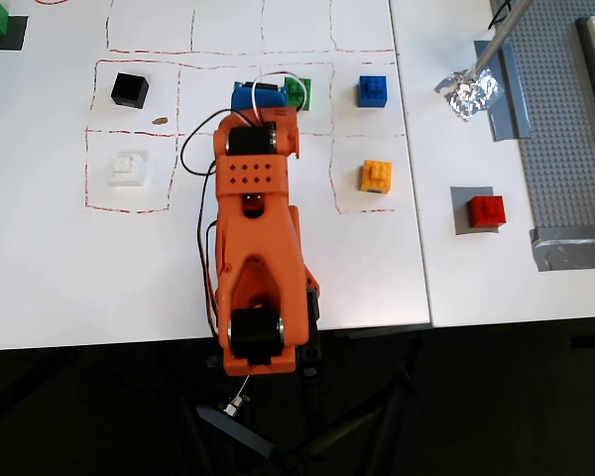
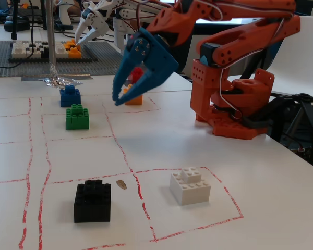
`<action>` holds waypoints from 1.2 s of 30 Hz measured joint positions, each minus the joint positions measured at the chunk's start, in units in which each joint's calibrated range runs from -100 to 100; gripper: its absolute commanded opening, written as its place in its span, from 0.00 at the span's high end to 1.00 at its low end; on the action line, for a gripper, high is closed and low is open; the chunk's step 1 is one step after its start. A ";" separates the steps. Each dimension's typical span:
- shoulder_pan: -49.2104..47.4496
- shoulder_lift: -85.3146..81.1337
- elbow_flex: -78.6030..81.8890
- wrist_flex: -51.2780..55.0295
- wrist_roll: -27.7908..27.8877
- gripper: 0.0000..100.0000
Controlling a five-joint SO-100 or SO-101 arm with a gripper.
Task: Grab the block and put it in the grey marker
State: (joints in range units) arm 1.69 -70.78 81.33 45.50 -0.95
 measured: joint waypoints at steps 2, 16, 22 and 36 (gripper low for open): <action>-1.00 -5.07 5.14 0.00 0.20 1.00; -3.09 -22.35 16.59 6.11 -0.63 1.00; -3.09 -25.96 16.86 7.23 -0.68 1.00; -3.09 -26.64 17.58 8.28 -0.39 1.00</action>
State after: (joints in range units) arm -1.40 -97.42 98.92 53.78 -1.34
